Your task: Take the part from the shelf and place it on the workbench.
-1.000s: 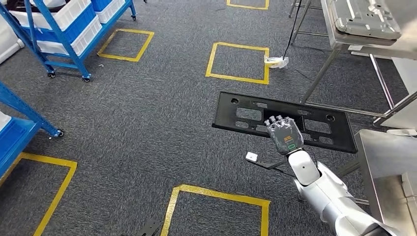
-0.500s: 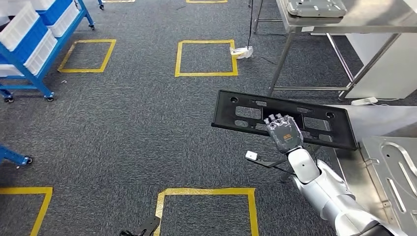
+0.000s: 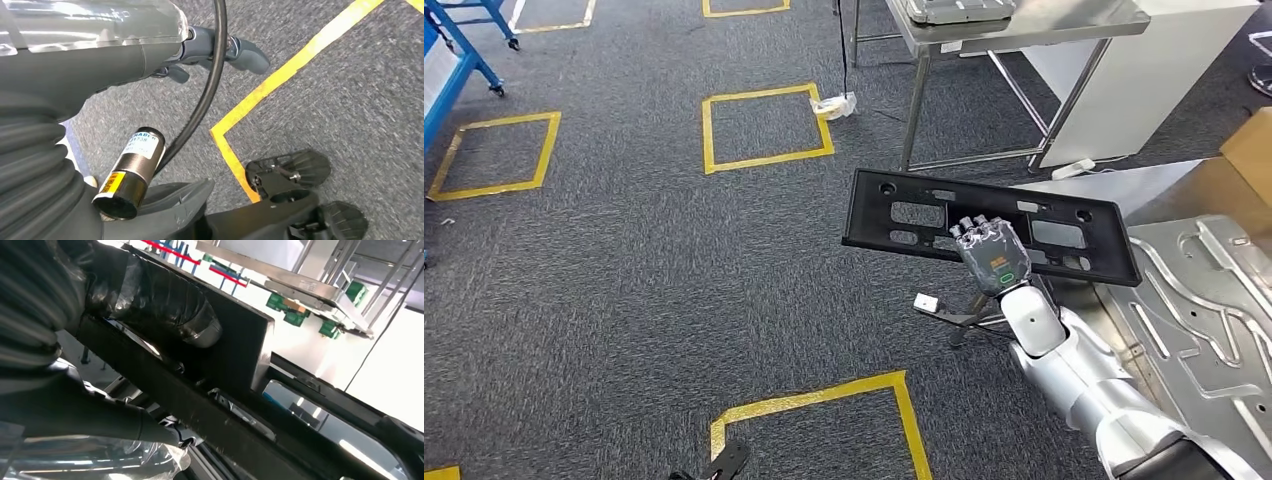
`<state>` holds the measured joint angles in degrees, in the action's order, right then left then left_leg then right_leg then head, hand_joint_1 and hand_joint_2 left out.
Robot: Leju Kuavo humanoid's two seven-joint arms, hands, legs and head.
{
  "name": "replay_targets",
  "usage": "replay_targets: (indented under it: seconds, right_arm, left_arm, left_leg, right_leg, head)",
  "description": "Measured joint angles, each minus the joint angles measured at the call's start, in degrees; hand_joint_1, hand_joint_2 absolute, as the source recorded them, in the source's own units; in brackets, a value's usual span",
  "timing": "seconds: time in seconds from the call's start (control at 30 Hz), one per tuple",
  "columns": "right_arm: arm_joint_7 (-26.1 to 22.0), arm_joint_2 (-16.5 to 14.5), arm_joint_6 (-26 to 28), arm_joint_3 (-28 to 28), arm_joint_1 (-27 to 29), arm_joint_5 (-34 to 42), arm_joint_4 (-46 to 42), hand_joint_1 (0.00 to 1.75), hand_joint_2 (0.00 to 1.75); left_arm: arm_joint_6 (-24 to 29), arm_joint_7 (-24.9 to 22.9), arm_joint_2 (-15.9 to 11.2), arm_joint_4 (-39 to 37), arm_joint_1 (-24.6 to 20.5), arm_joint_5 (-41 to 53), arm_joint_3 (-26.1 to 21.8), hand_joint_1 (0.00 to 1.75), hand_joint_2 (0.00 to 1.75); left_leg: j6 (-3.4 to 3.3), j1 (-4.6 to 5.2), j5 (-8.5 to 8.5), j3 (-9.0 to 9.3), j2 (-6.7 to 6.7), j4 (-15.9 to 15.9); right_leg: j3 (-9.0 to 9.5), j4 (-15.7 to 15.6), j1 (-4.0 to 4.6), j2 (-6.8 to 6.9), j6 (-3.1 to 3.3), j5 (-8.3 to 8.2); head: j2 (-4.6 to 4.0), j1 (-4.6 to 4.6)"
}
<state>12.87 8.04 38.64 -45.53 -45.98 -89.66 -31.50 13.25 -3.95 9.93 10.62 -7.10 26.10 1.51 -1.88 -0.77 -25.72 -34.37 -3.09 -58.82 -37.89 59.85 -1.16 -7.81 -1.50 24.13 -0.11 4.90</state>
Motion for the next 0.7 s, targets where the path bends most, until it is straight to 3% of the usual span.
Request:
replay_targets:
  seconds: [0.03,0.1,0.17,0.2,0.27,0.3,0.37,0.4,0.47,0.53,0.6,0.67,0.7]
  right_arm:
    - [-0.04,-0.01,0.00,-0.01,-0.13,0.00,0.09,1.75,1.75]
    - [-0.07,-0.08,0.00,-0.09,-0.46,0.00,0.19,1.75,1.75]
    - [-0.06,-0.14,-0.01,-0.32,-0.57,0.00,0.34,1.75,1.75]
    - [-0.04,-0.15,-0.01,-0.43,-0.57,0.00,0.45,1.75,1.75]
    - [0.09,-0.15,0.02,-0.52,-0.73,0.00,0.61,1.75,1.75]
    - [0.18,-0.16,0.04,-0.52,-0.91,0.00,0.64,1.75,1.75]
    - [0.38,-0.24,0.07,-0.54,-1.34,0.00,0.64,1.75,1.75]
    - [0.50,-0.26,0.07,-0.54,-1.51,0.00,0.65,1.75,1.75]
    - [0.73,-0.24,0.07,-0.55,-1.67,0.00,0.69,1.75,1.75]
    - [0.84,-0.26,0.07,-0.55,-1.87,0.00,0.69,1.75,1.75]
    - [0.92,-0.37,0.07,-0.55,-2.08,0.00,0.68,1.75,1.75]
    - [0.98,-0.43,0.07,-0.55,-2.03,0.00,0.68,1.75,1.75]
    - [0.98,-0.45,0.07,-0.55,-1.95,0.00,0.69,1.75,1.75]
  left_arm:
    - [0.00,0.02,0.05,0.01,-0.07,0.02,0.00,0.00,1.75]
    - [0.05,0.02,0.09,0.01,-0.02,0.04,-0.03,0.00,1.75]
    - [0.12,0.02,0.04,0.01,0.15,0.04,-0.13,0.00,1.75]
    - [0.14,0.04,0.01,0.01,0.17,0.04,-0.23,0.00,1.75]
    - [0.09,0.12,0.04,0.01,0.08,0.10,-0.42,0.00,1.75]
    - [0.07,0.16,0.07,0.01,0.02,0.14,-0.49,0.00,1.75]
    - [0.04,0.20,0.11,0.01,-0.07,0.20,-0.57,0.00,1.75]
    - [0.04,0.21,0.13,0.01,-0.11,0.22,-0.62,0.00,1.75]
    - [0.04,0.21,0.14,0.03,-0.21,0.27,-0.78,0.00,1.75]
    - [0.07,0.26,0.15,0.06,-0.35,0.30,-0.91,0.00,1.75]
    - [0.08,0.33,0.14,0.07,-0.28,0.30,-0.97,0.00,1.75]
    - [0.08,0.36,0.10,0.07,0.01,0.31,-1.01,0.00,1.75]
    - [0.08,0.36,0.08,0.07,0.11,0.33,-1.02,0.00,1.75]
  left_leg:
    - [-0.34,-0.05,0.27,0.17,0.77,0.48]
    - [-0.72,0.04,0.44,0.30,2.23,0.90]
    - [-0.79,0.15,0.28,0.29,3.76,0.79]
    - [-0.77,0.16,0.14,0.30,4.56,0.71]
    - [-0.60,0.16,-0.19,0.45,6.02,0.54]
    - [-0.44,0.26,-0.40,0.59,6.69,0.47]
    - [-0.01,0.57,-0.75,0.85,7.89,0.39]
    - [0.23,0.71,-0.90,0.98,8.48,0.39]
    - [0.77,0.74,-1.29,1.24,9.46,0.40]
    - [1.25,0.56,-2.89,0.73,7.76,-1.57]
    - [1.51,0.32,-6.26,-2.07,4.79,-8.02]
    - [1.60,0.26,-8.72,-5.82,3.79,-15.24]
    - [1.59,0.26,-8.48,-6.78,3.67,-16.61]
  right_leg:
    - [-0.76,1.49,0.19,1.64,-0.20,1.00]
    - [-3.64,7.69,0.41,5.69,-0.48,4.36]
    - [-6.45,13.73,0.29,7.16,-0.78,6.49]
    - [-6.62,14.23,0.24,7.48,-0.87,6.11]
    - [-3.70,8.95,0.29,8.49,-0.79,2.87]
    - [-1.50,4.90,0.59,9.91,-0.57,1.42]
    - [1.24,-0.38,1.27,11.79,0.19,0.02]
    - [1.49,-1.08,1.58,11.96,0.55,0.15]
    - [1.49,-1.28,1.49,10.46,1.17,-0.03]
    - [1.86,-1.68,1.09,9.15,1.86,-0.21]
    - [2.11,-1.79,0.88,7.86,2.40,-0.23]
    - [2.12,-1.58,0.92,6.28,2.59,-0.14]
    - [2.11,-1.42,0.95,5.40,2.62,-0.07]
  head:
    - [0.00,0.11]
    - [0.00,0.32]
    - [0.00,0.34]
    - [0.00,0.34]
    - [0.00,0.34]
    - [0.00,0.34]
    - [0.00,0.32]
    - [0.00,0.30]
    - [0.00,0.28]
    - [0.00,0.26]
    - [0.00,0.20]
    - [0.00,0.15]
    - [0.00,0.15]
